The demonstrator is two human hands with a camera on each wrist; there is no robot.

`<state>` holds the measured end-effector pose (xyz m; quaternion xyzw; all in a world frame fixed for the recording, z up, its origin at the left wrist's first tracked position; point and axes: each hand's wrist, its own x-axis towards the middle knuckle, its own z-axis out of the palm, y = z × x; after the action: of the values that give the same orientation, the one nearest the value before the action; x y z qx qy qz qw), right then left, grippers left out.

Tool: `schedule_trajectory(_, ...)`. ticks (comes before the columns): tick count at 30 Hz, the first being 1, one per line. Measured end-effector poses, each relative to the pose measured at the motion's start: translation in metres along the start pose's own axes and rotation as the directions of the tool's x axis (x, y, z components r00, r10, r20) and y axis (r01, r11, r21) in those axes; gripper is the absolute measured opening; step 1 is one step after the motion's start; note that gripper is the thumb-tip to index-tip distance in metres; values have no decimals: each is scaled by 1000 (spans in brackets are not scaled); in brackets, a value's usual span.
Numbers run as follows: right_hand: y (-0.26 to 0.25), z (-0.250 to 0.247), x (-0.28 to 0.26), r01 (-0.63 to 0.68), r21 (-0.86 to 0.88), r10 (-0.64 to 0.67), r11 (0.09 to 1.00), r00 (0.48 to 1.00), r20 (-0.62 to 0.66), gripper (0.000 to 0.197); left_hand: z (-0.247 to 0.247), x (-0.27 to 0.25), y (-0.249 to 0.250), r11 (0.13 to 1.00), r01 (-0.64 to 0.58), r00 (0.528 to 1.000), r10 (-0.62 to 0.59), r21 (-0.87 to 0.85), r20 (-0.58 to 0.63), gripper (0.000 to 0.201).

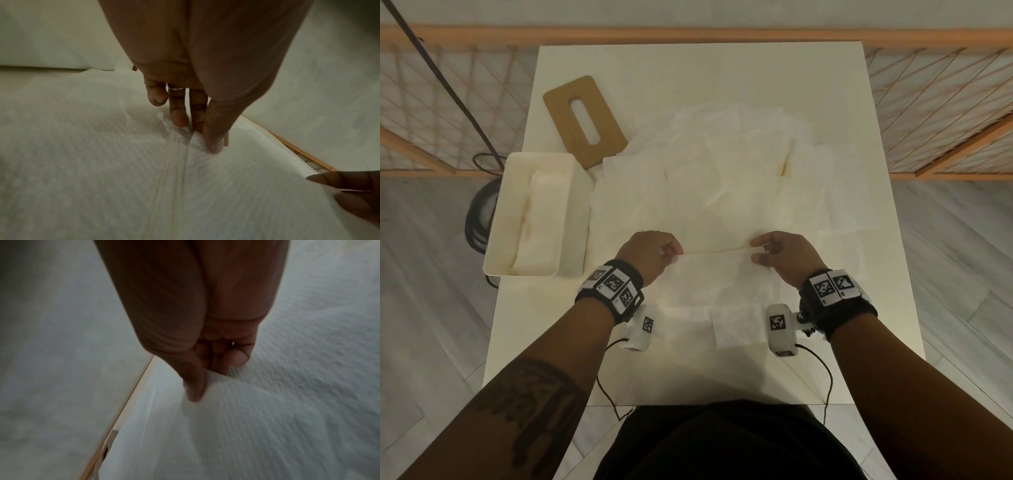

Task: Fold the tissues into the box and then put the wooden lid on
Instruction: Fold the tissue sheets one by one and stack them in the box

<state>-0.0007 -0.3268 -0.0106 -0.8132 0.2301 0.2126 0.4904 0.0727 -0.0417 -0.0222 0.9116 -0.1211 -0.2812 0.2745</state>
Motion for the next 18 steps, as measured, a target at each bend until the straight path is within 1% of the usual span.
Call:
schedule_trajectory(5,0,0,2,9,-66,-10,998,1000,-26,13,-1,-1,8,994,-12,1000,10,111,18,9)
schedule_trajectory(8,-2,1,2,5,-139,-11,990,999,-47,6,0,-3,11,987,-3,1000,2,158,9,10)
schedule_trajectory(10,-6,1,1,-10,-178,-1,984,998,-60,6,0,-5,13,976,-17,1000,22,218,-20,13)
schedule_trajectory(12,-13,0,4,-18,-189,-3,982,994,-111,10,3,-7,17,955,-101,990,125,280,-69,29)
schedule_trajectory(14,-26,1,12,22,-241,-69,970,980,-186,15,9,-12,26,922,-240,959,274,305,-75,41)
schedule_trajectory(16,-39,5,27,96,-307,-162,947,967,-199,21,20,-16,35,860,-357,925,379,365,13,43)
schedule_trajectory(17,-48,8,36,123,-323,-189,938,966,-179,27,25,-17,38,834,-383,919,387,398,74,42)
schedule_trajectory(18,-55,12,44,134,-335,-195,933,968,-155,33,29,-17,40,824,-383,922,367,418,124,41)
